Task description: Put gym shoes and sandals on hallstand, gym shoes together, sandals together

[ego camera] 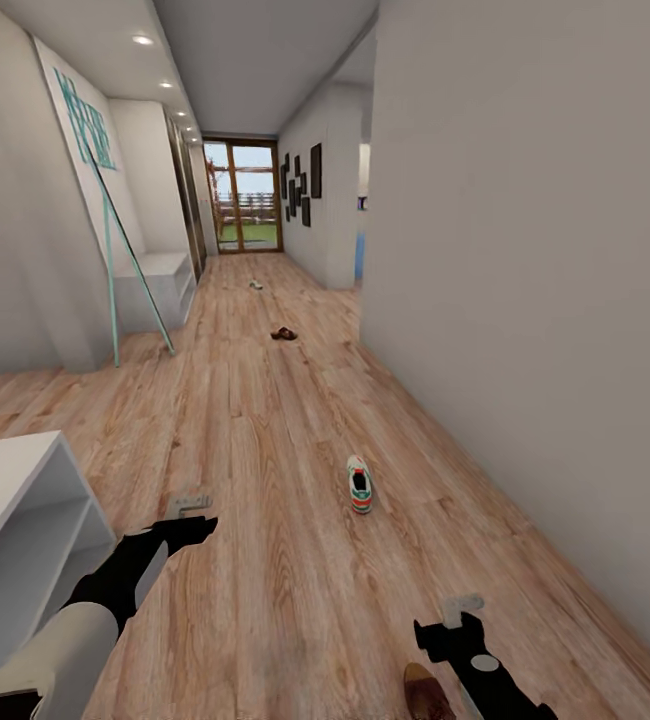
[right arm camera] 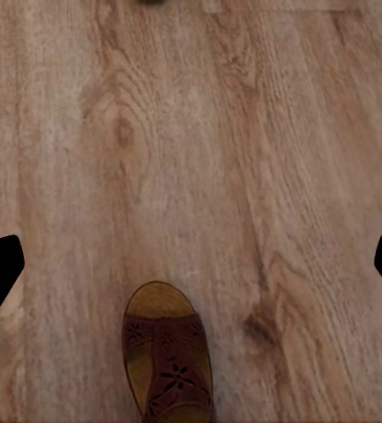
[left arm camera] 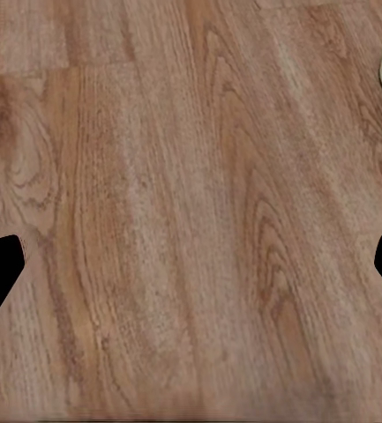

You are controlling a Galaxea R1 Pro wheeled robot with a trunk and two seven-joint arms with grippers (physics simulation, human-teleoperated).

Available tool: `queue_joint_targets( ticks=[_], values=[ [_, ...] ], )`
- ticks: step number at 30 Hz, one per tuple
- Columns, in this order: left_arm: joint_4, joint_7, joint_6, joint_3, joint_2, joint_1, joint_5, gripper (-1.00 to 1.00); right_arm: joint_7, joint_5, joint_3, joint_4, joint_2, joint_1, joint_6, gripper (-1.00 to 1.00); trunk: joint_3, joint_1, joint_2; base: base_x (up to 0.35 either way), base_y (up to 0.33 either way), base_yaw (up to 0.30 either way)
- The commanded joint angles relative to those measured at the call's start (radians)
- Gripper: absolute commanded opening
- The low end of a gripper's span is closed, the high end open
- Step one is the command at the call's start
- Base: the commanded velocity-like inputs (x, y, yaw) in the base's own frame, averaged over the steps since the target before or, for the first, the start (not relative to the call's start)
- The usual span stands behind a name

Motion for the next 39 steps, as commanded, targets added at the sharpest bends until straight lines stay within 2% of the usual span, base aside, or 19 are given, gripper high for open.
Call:
queue_joint_targets(
  ticks=[1,12,27,33,35,39],
  values=[
    [-0.002,-0.006,0.007,0.006,0.000,0.000,0.000,1.00,-0.006,0.011,0.002,-0.002,0.000,0.000,0.001,1.00,-0.006,0.004,-0.008,0.000,0.000,0.130],
    [-0.002,-0.008,0.006,0.005,-0.001,0.000,0.000,1.00,-0.017,0.012,0.000,-0.006,-0.002,0.000,-0.003,1.00,-0.057,0.046,-0.085,0.000,0.000,0.102],
    [-0.002,-0.009,0.005,0.006,-0.001,0.000,0.003,1.00,-0.014,0.012,0.002,0.032,-0.009,0.000,-0.016,1.00,-0.128,0.103,-0.190,0.000,0.000,-0.011],
    [-0.002,-0.021,0.006,0.007,-0.002,-0.005,0.003,1.00,-0.014,0.012,0.002,0.083,-0.013,0.000,-0.085,1.00,-0.157,0.126,-0.232,0.000,0.000,-0.070],
    [-0.003,-0.064,0.006,0.006,-0.002,-0.008,0.001,1.00,-0.013,0.013,0.002,0.122,-0.014,0.000,-0.135,1.00,-0.166,0.134,-0.246,0.000,0.000,-0.079],
    [-0.003,-0.104,0.005,0.007,-0.002,-0.012,-0.003,1.00,-0.013,0.013,0.002,0.156,-0.015,0.000,-0.178,1.00,-0.184,0.149,-0.274,0.000,0.000,-0.072]
  ],
)
